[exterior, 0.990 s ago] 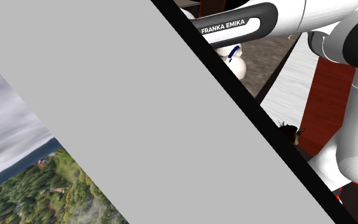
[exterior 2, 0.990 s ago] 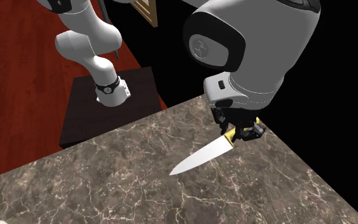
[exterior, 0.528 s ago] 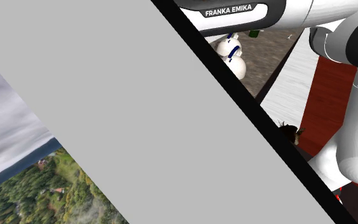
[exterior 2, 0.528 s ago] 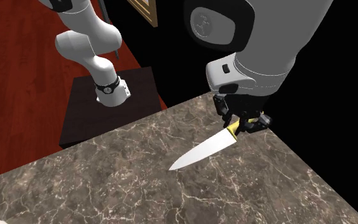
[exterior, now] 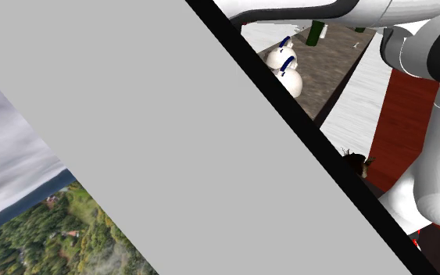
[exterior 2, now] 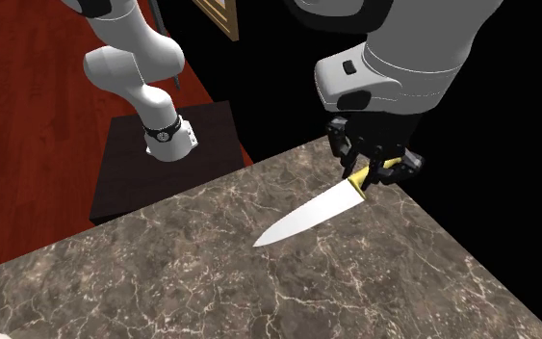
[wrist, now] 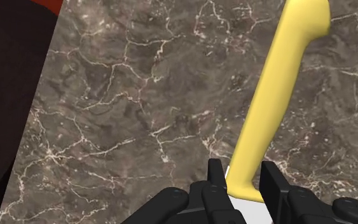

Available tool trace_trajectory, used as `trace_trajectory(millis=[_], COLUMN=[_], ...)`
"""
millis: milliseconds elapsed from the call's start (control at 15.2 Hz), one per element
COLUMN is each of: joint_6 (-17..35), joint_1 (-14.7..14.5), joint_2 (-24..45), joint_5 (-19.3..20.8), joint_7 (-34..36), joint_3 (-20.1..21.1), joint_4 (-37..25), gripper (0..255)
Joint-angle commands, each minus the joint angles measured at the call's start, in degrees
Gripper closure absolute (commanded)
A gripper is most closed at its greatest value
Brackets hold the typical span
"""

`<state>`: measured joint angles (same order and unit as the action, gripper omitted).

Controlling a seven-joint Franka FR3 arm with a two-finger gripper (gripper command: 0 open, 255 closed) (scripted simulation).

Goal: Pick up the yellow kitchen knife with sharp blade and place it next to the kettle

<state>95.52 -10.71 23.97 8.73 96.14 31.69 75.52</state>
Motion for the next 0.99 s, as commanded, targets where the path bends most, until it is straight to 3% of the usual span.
trace_trajectory(millis=[0, 726, 924], joint_6=[-1.94, -12.08, -8.29], joint_1=[-0.57, -3.53, 2.67], joint_2=[0.63, 3.81, -3.81], joint_5=[0.29, 1.79, -1.86], joint_7=[0.17, 0.55, -3.06], joint_3=[0.0, -0.15, 0.11], joint_4=[-2.52, -15.84, -4.83], gripper=[255, 255, 255])
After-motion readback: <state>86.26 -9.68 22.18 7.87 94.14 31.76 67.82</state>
